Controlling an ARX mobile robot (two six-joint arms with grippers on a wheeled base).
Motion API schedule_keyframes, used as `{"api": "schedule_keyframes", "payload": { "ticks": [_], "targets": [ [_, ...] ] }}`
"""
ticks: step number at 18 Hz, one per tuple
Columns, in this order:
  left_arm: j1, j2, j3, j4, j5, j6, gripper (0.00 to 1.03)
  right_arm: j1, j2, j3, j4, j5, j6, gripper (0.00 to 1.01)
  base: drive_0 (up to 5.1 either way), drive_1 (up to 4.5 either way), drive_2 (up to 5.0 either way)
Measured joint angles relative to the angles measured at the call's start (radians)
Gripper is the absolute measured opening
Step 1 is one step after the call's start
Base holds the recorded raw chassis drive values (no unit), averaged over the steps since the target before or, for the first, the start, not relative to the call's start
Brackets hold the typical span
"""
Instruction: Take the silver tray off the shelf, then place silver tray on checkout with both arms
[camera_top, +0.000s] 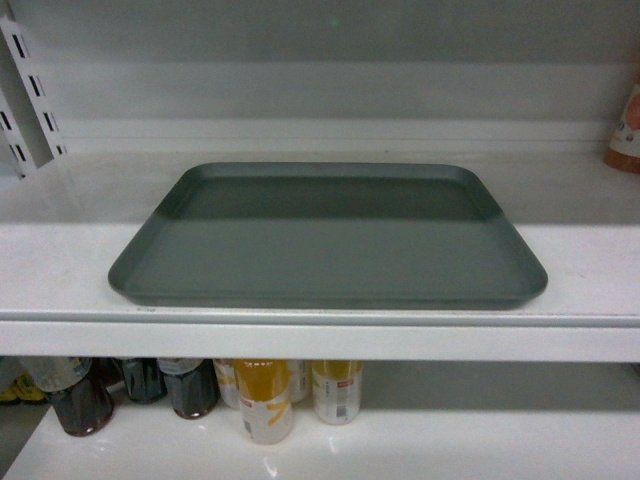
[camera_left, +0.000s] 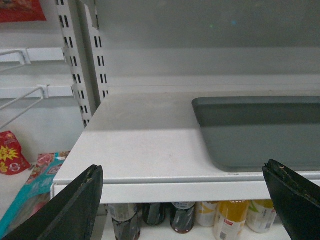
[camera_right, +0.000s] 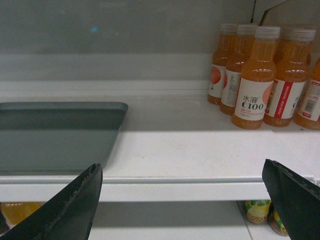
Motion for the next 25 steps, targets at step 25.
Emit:
{"api": "schedule_keyframes", "payload": {
  "ticks": [25],
  "targets": [
    [-0.126,0.248,0.082,-0.011,-0.351,-0.096,0.98,-0.009,0.284,0.014,0.184,-0.101,0.062,0.98,0.0,0.18,-0.2]
  ]
}}
